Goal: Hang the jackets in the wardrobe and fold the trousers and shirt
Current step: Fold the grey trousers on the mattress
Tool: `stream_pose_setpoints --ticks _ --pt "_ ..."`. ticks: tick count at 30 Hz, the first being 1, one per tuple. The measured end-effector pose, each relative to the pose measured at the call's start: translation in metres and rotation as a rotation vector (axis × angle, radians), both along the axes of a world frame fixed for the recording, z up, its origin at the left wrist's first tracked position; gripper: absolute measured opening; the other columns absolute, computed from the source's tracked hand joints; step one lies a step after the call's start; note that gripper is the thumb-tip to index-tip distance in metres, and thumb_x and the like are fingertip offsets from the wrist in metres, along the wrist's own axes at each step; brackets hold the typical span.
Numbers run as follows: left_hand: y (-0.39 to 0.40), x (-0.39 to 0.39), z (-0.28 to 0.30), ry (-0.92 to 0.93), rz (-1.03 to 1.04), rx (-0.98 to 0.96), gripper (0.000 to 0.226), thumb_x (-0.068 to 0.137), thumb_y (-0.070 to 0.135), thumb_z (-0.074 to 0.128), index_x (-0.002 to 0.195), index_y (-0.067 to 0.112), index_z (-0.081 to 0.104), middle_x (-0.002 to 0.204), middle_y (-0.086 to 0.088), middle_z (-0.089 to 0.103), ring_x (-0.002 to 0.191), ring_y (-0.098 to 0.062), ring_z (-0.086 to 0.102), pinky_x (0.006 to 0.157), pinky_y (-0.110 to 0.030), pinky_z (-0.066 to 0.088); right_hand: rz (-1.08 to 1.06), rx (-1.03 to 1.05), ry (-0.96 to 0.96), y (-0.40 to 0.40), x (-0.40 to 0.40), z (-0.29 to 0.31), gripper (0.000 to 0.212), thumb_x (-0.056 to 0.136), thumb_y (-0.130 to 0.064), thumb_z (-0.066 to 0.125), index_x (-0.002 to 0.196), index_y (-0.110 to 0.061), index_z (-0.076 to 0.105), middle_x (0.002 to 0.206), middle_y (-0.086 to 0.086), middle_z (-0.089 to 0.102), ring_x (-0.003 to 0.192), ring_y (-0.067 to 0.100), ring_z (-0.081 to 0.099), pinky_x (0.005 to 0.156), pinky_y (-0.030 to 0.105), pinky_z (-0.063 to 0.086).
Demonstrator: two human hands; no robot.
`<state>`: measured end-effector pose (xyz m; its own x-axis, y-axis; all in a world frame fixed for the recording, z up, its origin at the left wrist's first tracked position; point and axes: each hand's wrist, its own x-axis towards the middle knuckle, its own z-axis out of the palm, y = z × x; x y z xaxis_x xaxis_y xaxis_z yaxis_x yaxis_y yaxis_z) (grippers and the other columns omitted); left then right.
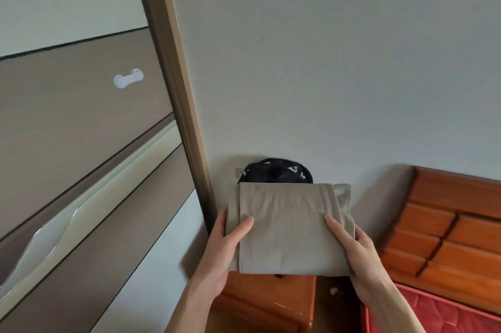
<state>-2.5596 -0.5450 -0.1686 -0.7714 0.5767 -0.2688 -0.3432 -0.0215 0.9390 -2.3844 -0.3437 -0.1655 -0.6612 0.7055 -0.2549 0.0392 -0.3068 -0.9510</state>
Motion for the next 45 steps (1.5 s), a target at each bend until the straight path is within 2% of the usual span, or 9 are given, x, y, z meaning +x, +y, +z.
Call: stream_pose_setpoints --ticks 9,13,18,26,30,35,39,43,45 --pt "-0.029 -0.074 0.0 0.026 0.104 0.011 0.063 0.071 0.056 0.09 0.126 0.044 0.063 0.125 0.008 0.074 0.113 -0.015 0.072 0.096 -0.044 0.058 0.289 -0.261 -0.071 0.002 -0.098 0.003 0.076 0.068 -0.041 0.098 0.131 -0.012 0.067 0.118 0.015 0.077 0.1 0.032 0.077 0.066 0.039 0.062" --pt "-0.024 -0.104 0.001 0.019 0.133 0.015 0.056 0.073 0.054 0.088 0.123 0.044 0.064 0.12 0.009 0.075 0.11 -0.014 0.074 0.084 -0.033 0.061 0.46 -0.256 -0.075 0.019 -0.142 0.0 0.075 0.061 -0.036 0.101 0.126 -0.013 0.073 0.125 0.017 0.074 0.113 0.036 0.073 0.084 0.044 0.062" --pt "-0.005 -0.149 0.007 0.006 0.209 0.033 0.054 0.081 0.041 0.085 0.129 0.032 0.061 0.118 0.004 0.076 0.107 -0.017 0.075 0.077 -0.028 0.062 0.581 -0.222 -0.055 0.046 -0.211 -0.002 0.054 0.067 -0.032 0.099 0.115 -0.017 0.079 0.127 0.018 0.073 0.114 0.036 0.073 0.081 0.04 0.063" --pt "0.03 -0.226 0.015 -0.017 0.369 -0.042 0.051 0.081 0.044 0.084 0.127 0.037 0.062 0.114 0.007 0.078 0.102 -0.016 0.076 0.077 -0.033 0.061 0.685 -0.253 0.025 0.085 -0.314 -0.011 0.05 0.07 -0.026 0.097 0.115 -0.03 0.076 0.129 0.015 0.073 0.116 0.036 0.072 0.082 0.042 0.063" --pt "0.041 -0.265 0.016 -0.039 0.39 -0.052 0.062 0.077 0.051 0.085 0.131 0.03 0.062 0.115 0.004 0.079 0.104 -0.017 0.076 0.075 -0.028 0.061 0.682 -0.294 0.056 0.098 -0.354 -0.018 0.072 0.067 -0.026 0.099 0.132 -0.021 0.068 0.131 0.017 0.071 0.115 0.039 0.071 0.074 0.044 0.063" --pt "0.05 -0.31 0.013 -0.098 0.311 -0.034 0.066 0.077 0.051 0.085 0.134 0.024 0.065 0.125 -0.005 0.075 0.115 -0.026 0.072 0.097 -0.045 0.058 0.647 -0.311 0.089 0.108 -0.385 -0.022 0.062 0.067 -0.028 0.097 0.124 -0.025 0.073 0.13 0.018 0.071 0.11 0.041 0.073 0.067 0.047 0.062" --pt "0.061 -0.347 0.021 -0.087 0.211 -0.011 0.043 0.097 0.057 0.063 0.128 0.029 0.073 0.128 -0.004 0.074 0.116 -0.02 0.072 0.08 -0.028 0.06 0.585 -0.332 0.162 0.116 -0.403 -0.021 0.063 0.076 -0.017 0.09 0.134 -0.021 0.067 0.132 0.016 0.071 0.116 0.04 0.071 0.076 0.048 0.063" --pt "0.08 -0.39 0.029 0.077 0.321 -0.171 0.044 0.111 0.048 0.039 0.109 0.023 0.076 0.104 -0.005 0.079 0.086 -0.019 0.073 0.062 -0.023 0.053 0.467 -0.319 0.239 0.12 -0.415 -0.016 0.057 0.084 -0.01 0.078 0.139 -0.016 0.062 0.131 0.017 0.072 0.116 0.041 0.071 0.075 0.048 0.064" --pt "0.083 -0.409 0.029 0.373 0.366 -0.292 0.03 0.112 0.029 0.044 0.107 0.017 0.072 0.098 -0.006 0.074 0.086 -0.024 0.069 0.067 -0.028 0.055 0.411 -0.318 0.246 0.122 -0.418 -0.014 0.055 0.084 -0.009 0.076 0.137 -0.015 0.063 0.128 0.018 0.072 0.114 0.045 0.07 0.074 0.051 0.065"
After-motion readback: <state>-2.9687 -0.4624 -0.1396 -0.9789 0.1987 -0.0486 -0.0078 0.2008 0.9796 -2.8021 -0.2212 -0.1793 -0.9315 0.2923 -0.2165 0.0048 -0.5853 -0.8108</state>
